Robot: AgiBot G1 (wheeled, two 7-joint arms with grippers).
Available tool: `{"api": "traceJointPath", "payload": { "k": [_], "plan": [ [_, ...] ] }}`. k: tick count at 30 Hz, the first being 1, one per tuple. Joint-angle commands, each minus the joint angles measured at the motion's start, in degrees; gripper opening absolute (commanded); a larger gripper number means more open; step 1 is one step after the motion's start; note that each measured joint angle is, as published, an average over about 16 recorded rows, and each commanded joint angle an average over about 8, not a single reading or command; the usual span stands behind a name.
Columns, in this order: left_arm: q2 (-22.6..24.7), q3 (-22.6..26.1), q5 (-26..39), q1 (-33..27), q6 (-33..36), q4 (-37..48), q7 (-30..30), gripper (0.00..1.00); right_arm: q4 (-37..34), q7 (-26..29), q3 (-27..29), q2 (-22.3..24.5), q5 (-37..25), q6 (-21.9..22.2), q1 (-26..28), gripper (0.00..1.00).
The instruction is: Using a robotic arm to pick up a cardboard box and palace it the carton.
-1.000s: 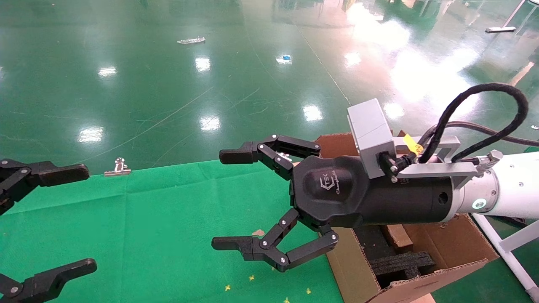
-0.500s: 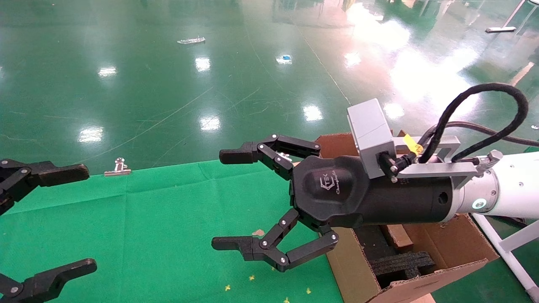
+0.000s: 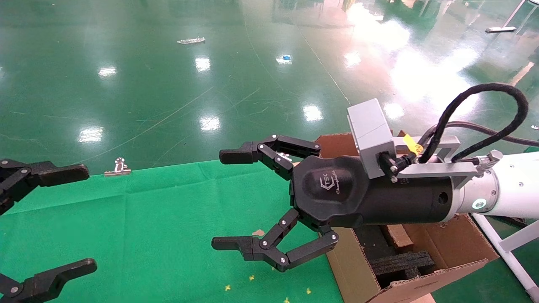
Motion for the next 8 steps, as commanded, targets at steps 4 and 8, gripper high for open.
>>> {"api": "traceJointPath", "payload": {
  "k": [4,8],
  "plan": [
    [0.0,0.0,0.0,0.0,0.0,0.0,0.0,1.0,0.0,0.0,0.0,0.0,0.0,0.0,0.0,1.0],
    [0.0,0.0,0.0,0.0,0.0,0.0,0.0,1.0,0.0,0.0,0.0,0.0,0.0,0.0,0.0,1.0]
  ]
}}
